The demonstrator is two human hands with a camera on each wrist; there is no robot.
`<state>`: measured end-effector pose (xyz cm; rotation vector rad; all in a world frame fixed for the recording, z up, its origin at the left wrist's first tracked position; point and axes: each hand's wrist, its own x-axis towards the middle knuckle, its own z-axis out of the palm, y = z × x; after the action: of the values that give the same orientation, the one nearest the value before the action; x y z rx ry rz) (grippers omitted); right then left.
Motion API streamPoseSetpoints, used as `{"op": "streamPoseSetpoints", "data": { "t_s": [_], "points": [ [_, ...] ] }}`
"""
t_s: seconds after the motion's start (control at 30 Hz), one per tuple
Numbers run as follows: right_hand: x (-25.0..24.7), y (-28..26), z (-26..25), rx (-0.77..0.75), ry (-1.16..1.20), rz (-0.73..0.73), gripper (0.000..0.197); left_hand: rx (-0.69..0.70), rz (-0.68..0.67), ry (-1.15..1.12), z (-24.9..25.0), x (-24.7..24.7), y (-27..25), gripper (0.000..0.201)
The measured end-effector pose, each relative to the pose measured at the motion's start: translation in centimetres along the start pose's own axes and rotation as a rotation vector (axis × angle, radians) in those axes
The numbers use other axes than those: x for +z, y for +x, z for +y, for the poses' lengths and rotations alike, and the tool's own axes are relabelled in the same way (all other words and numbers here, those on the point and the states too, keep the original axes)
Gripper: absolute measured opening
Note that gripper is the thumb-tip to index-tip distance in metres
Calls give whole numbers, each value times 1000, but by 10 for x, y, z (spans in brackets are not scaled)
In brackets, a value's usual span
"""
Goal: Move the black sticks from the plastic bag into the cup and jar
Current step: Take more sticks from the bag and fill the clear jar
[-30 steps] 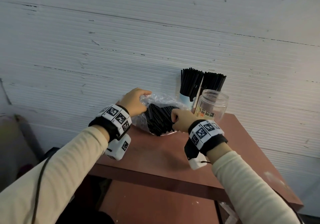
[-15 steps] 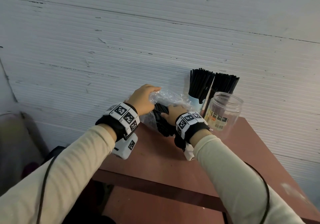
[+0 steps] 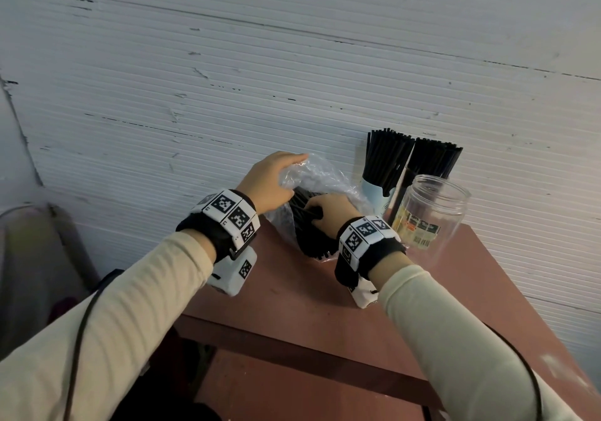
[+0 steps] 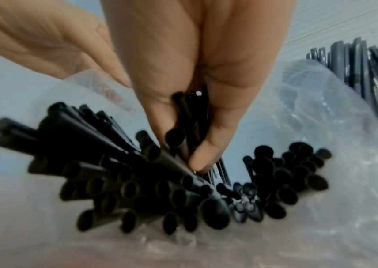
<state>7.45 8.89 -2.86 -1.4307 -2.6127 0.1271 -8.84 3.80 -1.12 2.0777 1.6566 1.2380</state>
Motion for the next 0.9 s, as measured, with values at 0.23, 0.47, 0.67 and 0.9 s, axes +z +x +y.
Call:
{"op": "streamPoseSetpoints", "data": {
  "t_s": [0.23, 0.47, 0.67, 0.9],
  "points": [
    [1, -12, 3, -26, 112, 102, 27, -172, -136, 82, -14, 4, -2, 72],
    [-19, -45, 23, -33, 301, 147, 19, -111, -159, 101, -19, 2, -10, 69],
    [-55, -82, 39, -40, 376, 101, 19, 168, -30, 201, 12, 7, -20, 61],
    [-77, -121, 39, -81, 342, 75, 21, 275, -438, 279, 63, 55, -11, 92]
  ]
}}
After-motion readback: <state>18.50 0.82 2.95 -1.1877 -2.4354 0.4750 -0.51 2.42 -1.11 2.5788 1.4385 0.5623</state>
